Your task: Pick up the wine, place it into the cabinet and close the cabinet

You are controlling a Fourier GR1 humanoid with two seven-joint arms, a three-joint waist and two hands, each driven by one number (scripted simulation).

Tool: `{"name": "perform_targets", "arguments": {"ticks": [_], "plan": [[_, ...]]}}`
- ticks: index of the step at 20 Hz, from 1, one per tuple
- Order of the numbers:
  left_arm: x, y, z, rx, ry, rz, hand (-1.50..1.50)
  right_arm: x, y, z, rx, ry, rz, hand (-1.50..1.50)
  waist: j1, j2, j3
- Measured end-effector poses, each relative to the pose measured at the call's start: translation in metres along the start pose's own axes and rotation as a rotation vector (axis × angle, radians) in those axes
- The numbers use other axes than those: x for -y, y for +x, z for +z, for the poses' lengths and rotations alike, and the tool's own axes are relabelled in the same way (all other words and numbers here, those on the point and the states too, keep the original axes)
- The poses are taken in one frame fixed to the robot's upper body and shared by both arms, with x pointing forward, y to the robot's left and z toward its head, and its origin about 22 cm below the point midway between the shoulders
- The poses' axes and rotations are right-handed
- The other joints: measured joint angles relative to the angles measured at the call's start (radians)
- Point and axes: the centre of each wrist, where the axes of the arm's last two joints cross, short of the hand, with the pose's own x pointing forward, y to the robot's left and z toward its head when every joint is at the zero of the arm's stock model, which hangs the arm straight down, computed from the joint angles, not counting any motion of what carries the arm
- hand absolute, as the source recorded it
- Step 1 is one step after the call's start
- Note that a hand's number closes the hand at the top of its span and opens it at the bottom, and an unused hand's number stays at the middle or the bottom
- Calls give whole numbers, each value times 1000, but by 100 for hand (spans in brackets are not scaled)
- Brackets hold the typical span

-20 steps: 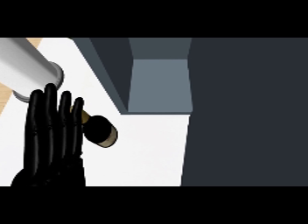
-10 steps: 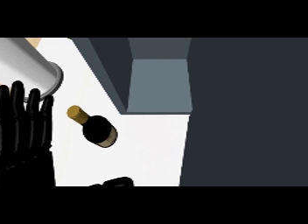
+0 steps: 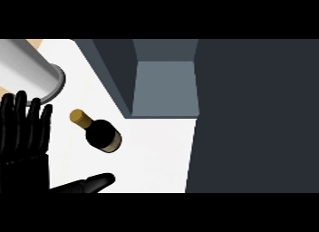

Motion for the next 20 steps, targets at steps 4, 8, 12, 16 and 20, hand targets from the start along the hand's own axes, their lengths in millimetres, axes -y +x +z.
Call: {"name": "perform_targets", "arguments": {"ticks": [4, 8, 12, 16, 20], "plan": [[-9, -24, -5, -30, -2, -5, -150, 5, -1, 2, -4, -7, 25, -150, -1, 0, 0], [-20, -45, -10, -55, 0, 0, -150, 4, 0, 1, -2, -3, 24, -150, -1, 0, 0], [-29, -71, -15, -63, 15, -11, -150, 7, 1, 1, 0, -10, 35, -150, -1, 0, 0], [-42, -87, -15, -47, 41, -29, -150, 1, 3, -2, -6, 6, 6, -150, 0, -1, 0], [-52, -103, -19, -44, 57, -36, -150, 5, 4, -2, -1, -6, 27, -150, 0, 0, 1]]}}
